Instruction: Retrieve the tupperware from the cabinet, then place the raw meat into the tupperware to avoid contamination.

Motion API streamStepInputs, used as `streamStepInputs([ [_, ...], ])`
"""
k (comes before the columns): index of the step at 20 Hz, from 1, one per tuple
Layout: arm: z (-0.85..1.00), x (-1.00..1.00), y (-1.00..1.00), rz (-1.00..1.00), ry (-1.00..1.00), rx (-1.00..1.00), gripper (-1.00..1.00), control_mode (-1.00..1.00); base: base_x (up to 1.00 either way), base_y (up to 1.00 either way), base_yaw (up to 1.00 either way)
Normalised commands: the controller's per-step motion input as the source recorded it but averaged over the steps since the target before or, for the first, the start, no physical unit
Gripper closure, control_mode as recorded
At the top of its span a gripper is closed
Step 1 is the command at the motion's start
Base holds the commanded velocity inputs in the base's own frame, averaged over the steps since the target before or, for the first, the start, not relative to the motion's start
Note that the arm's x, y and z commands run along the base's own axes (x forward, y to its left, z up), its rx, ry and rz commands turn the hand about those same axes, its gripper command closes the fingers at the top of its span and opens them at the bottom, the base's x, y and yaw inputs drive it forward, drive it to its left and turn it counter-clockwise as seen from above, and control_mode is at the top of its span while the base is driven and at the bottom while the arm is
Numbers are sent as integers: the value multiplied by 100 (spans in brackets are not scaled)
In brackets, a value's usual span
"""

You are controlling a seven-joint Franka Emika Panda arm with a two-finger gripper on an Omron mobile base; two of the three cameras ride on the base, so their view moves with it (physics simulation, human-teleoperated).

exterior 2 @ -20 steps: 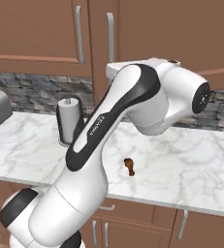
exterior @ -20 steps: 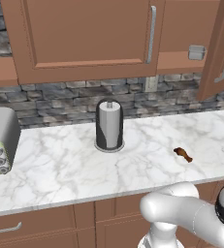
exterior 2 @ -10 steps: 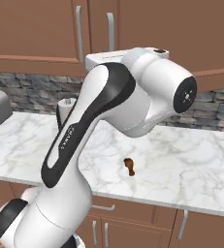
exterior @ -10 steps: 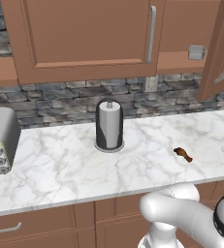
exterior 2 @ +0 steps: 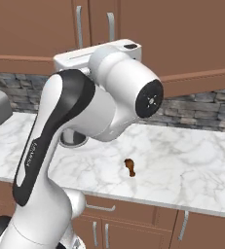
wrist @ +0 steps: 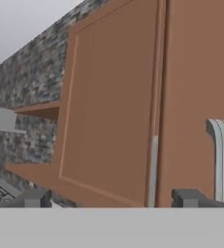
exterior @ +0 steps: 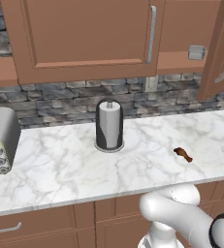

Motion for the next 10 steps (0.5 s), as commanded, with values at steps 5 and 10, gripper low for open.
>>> streamStepInputs([
  [5, 0, -9, 54, 0, -13, -12, -100, -100, 0, 0, 0],
  [10, -4, -2, 60, 0, -4, -9, -100, -100, 0, 0, 0],
])
